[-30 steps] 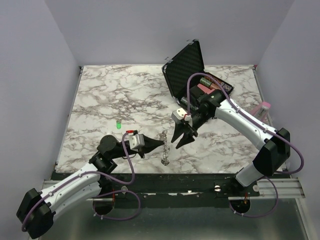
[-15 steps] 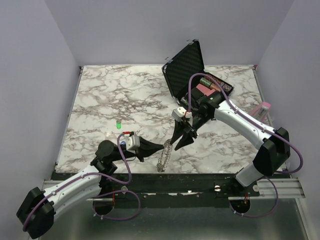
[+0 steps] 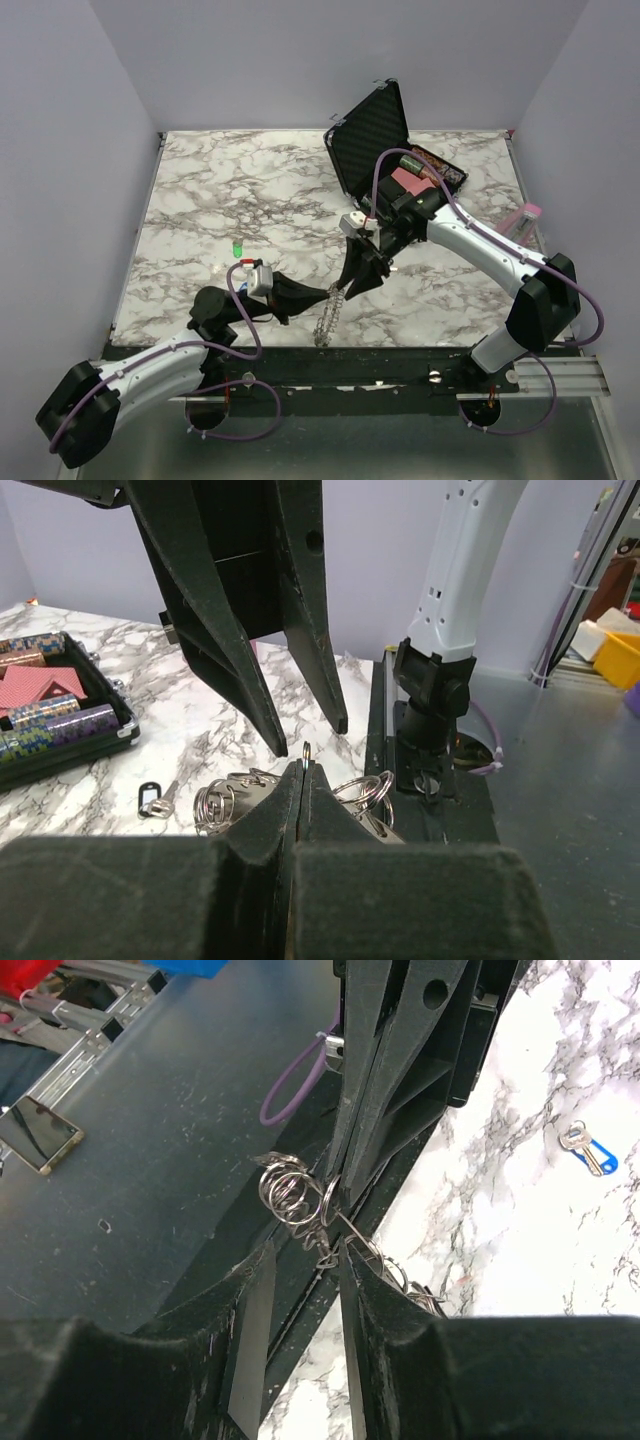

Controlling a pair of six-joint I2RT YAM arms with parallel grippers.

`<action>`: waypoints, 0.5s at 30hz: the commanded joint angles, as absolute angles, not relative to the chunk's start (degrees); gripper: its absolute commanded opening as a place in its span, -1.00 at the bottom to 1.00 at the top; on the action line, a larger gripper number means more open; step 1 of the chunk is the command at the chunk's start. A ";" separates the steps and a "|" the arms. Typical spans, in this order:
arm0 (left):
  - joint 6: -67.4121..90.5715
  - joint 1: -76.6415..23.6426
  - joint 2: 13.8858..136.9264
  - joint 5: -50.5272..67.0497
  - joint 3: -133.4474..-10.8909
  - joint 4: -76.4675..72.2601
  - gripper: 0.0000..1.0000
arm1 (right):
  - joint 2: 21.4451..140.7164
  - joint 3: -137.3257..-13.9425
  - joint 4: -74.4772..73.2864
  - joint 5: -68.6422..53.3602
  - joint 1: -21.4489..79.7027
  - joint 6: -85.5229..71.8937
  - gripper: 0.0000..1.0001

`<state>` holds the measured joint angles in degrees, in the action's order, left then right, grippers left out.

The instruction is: Put the keys on the keyring

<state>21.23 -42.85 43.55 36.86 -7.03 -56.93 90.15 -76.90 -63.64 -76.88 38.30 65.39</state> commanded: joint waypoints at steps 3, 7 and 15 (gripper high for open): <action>25.66 -42.63 46.49 34.02 -6.33 -66.79 -1.00 | 90.00 -76.02 -59.15 -78.93 38.94 60.56 -0.22; 26.71 -42.63 48.16 33.31 -5.98 -68.99 -1.00 | 89.91 -75.68 -58.54 -79.54 39.11 60.12 -0.22; 28.74 -42.63 50.45 32.43 -5.89 -71.80 -1.00 | 90.00 -75.41 -56.69 -79.01 39.20 58.19 -0.24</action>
<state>26.89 -42.85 49.78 34.04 -6.28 -66.00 90.15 -76.07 -58.61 -77.36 38.68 59.77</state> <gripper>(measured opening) 0.009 0.383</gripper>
